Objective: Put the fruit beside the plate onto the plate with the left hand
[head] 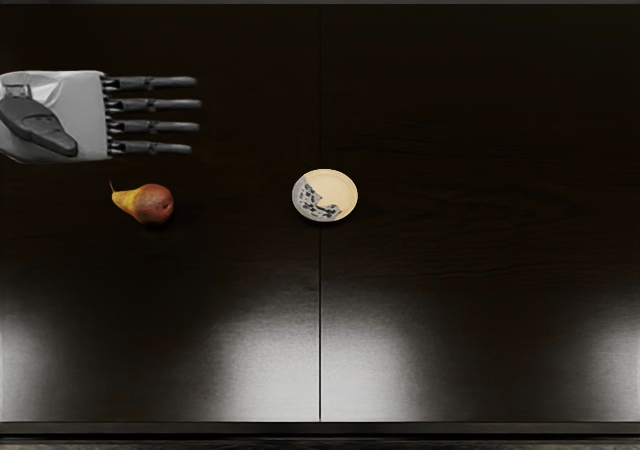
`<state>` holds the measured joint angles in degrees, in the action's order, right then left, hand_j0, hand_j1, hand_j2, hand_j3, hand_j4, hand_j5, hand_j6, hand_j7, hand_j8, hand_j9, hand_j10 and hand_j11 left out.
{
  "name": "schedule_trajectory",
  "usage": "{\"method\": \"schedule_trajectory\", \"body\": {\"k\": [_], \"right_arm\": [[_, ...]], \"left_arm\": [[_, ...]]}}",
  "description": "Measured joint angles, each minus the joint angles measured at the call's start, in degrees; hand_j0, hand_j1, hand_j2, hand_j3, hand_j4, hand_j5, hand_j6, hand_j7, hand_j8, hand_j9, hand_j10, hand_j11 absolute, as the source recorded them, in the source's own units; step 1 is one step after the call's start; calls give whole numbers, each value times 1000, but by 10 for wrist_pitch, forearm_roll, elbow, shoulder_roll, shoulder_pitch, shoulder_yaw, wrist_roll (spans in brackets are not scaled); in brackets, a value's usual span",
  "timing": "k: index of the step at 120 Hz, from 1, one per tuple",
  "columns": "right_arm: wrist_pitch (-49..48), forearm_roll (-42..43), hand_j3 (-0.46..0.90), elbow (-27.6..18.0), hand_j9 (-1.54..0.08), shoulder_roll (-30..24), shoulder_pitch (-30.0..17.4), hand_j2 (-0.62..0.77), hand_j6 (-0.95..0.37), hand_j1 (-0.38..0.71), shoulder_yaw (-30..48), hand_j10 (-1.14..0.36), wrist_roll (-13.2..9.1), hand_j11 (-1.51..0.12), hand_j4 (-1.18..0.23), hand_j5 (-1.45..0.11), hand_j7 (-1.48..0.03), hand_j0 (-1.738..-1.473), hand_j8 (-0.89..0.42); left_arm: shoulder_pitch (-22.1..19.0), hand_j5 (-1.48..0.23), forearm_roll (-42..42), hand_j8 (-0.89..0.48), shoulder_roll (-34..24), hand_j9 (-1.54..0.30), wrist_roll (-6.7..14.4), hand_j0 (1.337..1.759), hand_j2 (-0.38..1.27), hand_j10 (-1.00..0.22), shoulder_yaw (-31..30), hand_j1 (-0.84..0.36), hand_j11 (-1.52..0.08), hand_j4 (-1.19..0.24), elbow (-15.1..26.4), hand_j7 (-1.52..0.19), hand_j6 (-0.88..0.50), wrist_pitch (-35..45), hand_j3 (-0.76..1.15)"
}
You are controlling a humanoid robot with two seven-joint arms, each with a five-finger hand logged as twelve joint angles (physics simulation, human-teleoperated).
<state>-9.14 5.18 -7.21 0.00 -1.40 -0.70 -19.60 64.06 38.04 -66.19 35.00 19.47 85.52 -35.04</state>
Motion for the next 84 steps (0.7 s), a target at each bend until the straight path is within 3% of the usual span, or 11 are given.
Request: {"method": "schedule_trajectory", "body": {"k": [28, 42, 66, 84], "right_arm": [[0, 0, 0, 0, 0, 0, 1, 0, 0, -349, -1, 0, 0, 0, 0, 0, 0, -1658, 0], [1, 0, 0, 0, 0, 0, 1, 0, 0, -349, -1, 0, 0, 0, 0, 0, 0, -1658, 0], [2, 0, 0, 0, 0, 0, 1, 0, 0, -349, -1, 0, 0, 0, 0, 0, 0, -1658, 0], [2, 0, 0, 0, 0, 0, 1, 0, 0, -349, -1, 0, 0, 0, 0, 0, 0, -1658, 0]], "left_arm": [[1, -41, -1, -26, 14, -42, 0, 1658, 5, -28, 0, 309, -42, -26, 0, -41, -25, 0, 0], [7, -35, -46, -22, 47, -36, 0, 1658, 4, -23, 1, 315, -36, -22, -3, -36, -21, 0, 0], [37, -35, -288, -24, 100, -35, 0, 1658, 4, -25, 33, 316, -35, -24, -5, -35, -23, 0, 0], [69, -41, -545, -31, 139, -41, 0, 1658, 6, -31, 39, 311, -41, -31, 7, -41, -31, 15, 0]]}}
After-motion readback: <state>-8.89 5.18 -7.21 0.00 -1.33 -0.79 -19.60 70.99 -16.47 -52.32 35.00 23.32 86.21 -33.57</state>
